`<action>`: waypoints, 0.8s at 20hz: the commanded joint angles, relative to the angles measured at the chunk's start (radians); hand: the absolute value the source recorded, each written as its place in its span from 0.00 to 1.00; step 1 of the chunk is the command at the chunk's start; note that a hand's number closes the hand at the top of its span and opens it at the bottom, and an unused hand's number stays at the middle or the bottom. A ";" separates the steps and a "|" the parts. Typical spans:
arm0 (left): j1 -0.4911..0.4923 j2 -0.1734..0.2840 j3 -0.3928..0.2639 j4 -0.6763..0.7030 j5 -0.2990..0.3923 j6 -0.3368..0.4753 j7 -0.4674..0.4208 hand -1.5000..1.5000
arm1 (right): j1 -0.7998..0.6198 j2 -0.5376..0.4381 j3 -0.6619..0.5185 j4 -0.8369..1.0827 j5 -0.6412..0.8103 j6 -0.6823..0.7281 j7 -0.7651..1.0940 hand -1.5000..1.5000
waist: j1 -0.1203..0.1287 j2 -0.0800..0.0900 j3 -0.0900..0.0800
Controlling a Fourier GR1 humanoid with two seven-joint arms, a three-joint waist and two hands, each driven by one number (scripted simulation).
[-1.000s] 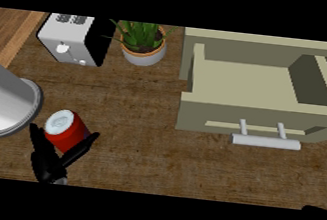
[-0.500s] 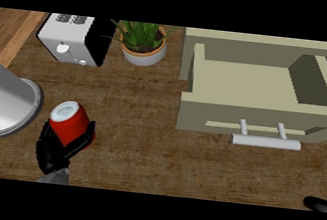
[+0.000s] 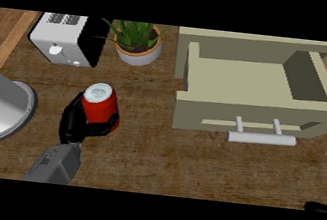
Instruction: Pick up the can, place it into the drawer and close the drawer
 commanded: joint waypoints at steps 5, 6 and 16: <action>-0.239 -0.012 -0.012 0.186 -0.041 -0.178 0.022 1.00 | 0.027 0.034 0.024 -0.058 0.050 -0.029 -0.001 0.00 | 0.010 -0.002 0.000; -0.238 -0.023 -0.015 0.157 -0.051 -0.159 0.026 1.00 | 0.033 -0.029 -0.068 -0.017 -0.042 0.027 -0.013 0.00 | 0.014 -0.004 0.001; -0.435 -0.064 -0.081 -0.063 -0.112 -0.033 0.353 1.00 | 0.027 0.001 -0.034 -0.028 0.003 0.006 -0.015 0.00 | 0.024 -0.009 0.002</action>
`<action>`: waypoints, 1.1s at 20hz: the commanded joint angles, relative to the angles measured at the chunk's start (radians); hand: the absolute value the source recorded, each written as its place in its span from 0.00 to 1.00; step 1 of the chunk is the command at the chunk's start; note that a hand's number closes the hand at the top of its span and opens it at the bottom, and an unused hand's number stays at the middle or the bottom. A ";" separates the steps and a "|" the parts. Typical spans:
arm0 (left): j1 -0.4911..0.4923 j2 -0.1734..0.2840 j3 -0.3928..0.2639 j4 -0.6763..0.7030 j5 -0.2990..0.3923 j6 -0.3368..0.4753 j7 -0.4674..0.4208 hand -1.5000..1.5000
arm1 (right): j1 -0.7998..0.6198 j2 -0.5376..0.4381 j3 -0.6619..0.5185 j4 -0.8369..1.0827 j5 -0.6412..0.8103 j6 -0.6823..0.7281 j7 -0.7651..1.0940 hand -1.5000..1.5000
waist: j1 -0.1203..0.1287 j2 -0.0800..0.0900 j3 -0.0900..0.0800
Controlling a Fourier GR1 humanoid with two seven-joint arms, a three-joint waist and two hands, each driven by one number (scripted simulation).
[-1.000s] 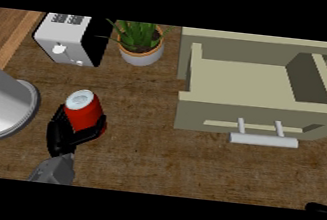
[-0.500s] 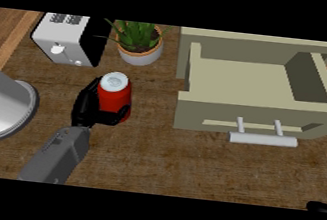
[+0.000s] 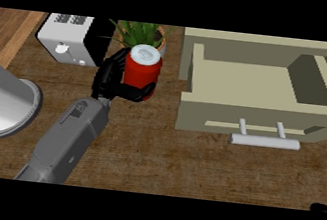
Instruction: Pick up the can, place it into the drawer and close the drawer
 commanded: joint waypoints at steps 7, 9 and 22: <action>-0.139 -0.003 -0.024 -0.273 -0.037 0.093 0.349 1.00 | -0.005 -0.010 -0.007 -0.064 0.008 -0.019 0.081 0.00 | 0.005 -0.002 0.000; -0.198 -0.043 -0.029 -0.269 -0.058 0.126 0.363 1.00 | -0.050 0.010 0.030 0.006 0.065 -0.039 0.036 0.00 | 0.005 0.001 0.000; -0.553 -0.094 0.001 -0.110 -0.129 0.220 0.558 1.00 | -0.029 0.033 0.069 -0.068 0.099 -0.051 0.074 0.00 | -0.011 0.004 0.000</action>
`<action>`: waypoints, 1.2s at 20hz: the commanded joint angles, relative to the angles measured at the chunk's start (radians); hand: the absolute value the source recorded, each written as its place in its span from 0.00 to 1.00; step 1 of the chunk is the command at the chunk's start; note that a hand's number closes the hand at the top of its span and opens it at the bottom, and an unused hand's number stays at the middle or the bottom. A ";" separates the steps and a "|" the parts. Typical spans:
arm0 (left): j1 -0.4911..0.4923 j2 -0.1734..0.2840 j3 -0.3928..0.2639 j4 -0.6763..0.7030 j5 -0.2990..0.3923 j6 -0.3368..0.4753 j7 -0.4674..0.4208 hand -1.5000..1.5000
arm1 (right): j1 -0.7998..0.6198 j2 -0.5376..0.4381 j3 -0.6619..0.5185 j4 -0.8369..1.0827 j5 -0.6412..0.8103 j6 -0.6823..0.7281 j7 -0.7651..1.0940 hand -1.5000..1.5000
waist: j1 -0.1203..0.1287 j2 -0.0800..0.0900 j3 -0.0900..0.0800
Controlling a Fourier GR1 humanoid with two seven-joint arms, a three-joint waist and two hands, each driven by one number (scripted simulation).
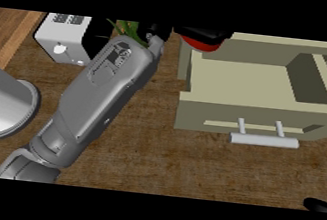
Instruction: Pick up the can, place it into the drawer and close the drawer
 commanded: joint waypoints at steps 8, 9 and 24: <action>-0.342 -0.015 0.010 0.299 0.056 0.043 0.053 1.00 | -0.073 -0.053 -0.038 0.034 -0.049 0.011 0.028 0.00 | -0.030 0.008 0.001; -0.279 -0.015 -0.053 0.305 0.113 0.053 0.001 1.00 | -0.091 -0.041 -0.017 -0.017 -0.027 -0.022 0.073 0.00 | -0.038 0.008 0.000; -0.451 -0.015 -0.133 0.560 0.186 0.183 -0.066 0.00 | -0.081 -0.056 -0.021 0.047 -0.033 0.015 0.019 0.00 | -0.069 0.021 0.003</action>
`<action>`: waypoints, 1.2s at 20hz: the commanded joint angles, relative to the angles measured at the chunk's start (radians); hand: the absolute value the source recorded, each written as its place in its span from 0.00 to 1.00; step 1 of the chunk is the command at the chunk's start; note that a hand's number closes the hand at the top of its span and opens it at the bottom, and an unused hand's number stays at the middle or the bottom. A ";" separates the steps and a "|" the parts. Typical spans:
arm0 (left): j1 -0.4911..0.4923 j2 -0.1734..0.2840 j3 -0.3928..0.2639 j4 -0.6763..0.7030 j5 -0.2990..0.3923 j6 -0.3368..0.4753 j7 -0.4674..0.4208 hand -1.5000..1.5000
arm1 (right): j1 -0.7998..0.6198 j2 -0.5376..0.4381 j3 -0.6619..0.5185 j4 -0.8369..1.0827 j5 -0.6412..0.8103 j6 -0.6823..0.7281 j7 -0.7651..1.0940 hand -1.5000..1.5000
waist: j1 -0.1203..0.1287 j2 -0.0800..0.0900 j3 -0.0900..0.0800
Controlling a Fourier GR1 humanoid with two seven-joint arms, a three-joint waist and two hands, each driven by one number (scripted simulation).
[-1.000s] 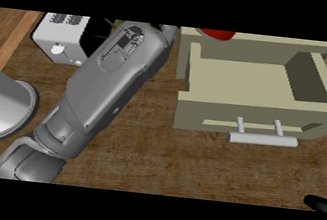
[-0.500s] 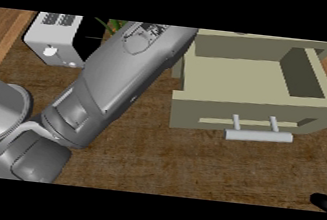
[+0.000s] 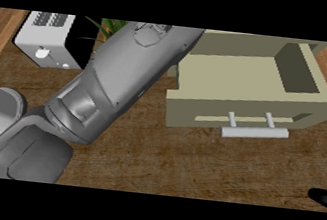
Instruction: Pick up the can, place it into the drawer and close the drawer
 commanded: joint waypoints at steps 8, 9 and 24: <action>-0.045 0.000 -0.063 0.053 0.084 0.114 -0.029 0.00 | -0.052 -0.059 0.010 0.026 0.055 0.022 -0.018 0.00 | -0.018 0.005 0.001; -0.018 0.000 -0.086 0.057 0.084 0.145 -0.056 0.00 | -0.106 -0.087 0.031 0.030 0.066 0.027 0.009 0.00 | -0.030 0.011 0.001; -0.069 0.000 -0.024 0.069 0.215 0.145 -0.101 0.00 | -0.202 -0.198 0.230 0.176 0.488 0.056 -0.157 0.00 | 0.009 0.011 0.000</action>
